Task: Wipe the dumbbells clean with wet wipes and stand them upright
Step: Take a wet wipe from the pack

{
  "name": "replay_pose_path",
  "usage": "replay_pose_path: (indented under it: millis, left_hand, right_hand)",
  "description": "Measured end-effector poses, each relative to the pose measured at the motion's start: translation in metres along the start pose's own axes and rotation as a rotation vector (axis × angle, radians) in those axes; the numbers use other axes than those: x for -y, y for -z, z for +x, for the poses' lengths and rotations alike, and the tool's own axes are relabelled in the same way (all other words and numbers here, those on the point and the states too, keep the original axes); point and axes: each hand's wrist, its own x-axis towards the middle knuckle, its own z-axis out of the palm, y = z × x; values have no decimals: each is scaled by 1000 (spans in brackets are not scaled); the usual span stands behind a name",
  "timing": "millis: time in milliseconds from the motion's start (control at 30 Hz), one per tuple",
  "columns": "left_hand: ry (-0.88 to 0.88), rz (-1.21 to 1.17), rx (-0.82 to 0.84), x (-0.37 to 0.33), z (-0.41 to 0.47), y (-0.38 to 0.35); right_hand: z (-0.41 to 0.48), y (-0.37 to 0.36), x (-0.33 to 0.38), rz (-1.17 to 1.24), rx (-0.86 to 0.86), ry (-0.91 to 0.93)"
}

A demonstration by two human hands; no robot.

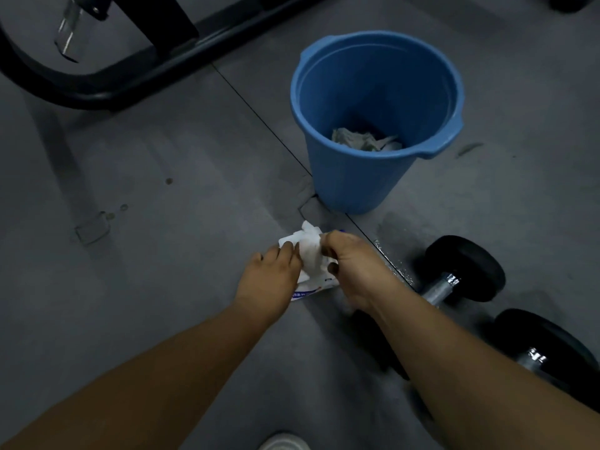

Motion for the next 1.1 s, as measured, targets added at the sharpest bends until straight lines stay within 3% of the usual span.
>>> replay_pose_path:
  millis: [367,533,633,733,800,933,1000,1100]
  left_hand:
    - [-12,71,-76,-28,0,29]
    - [-102,-113,-367,-50,-4,64]
    - [-197,-236,-427,-65,-4,97]
    - [-291,-289,-404,-83,1,127]
    - [-317,-345,-271,-103,5,145]
    - [-448,-385,-151,-152,6,178]
    - [-522,-368,-180,-176,-1,194]
    - [-627,-419,-283,-208,-13,216]
  right_hand:
    - [-22,22,16,329,-32,1]
    - [-48,40,30,408,-123,62]
    - [-68,67,39,402,-203,128]
    - [-90,102,47,217,-367,258]
    - [-109,125,48,127,-448,311]
    - [-154,171,45,350,-525,279]
    - [-178,187,45,474,-532,271]
    - [-213,202,48,467,-593,331]
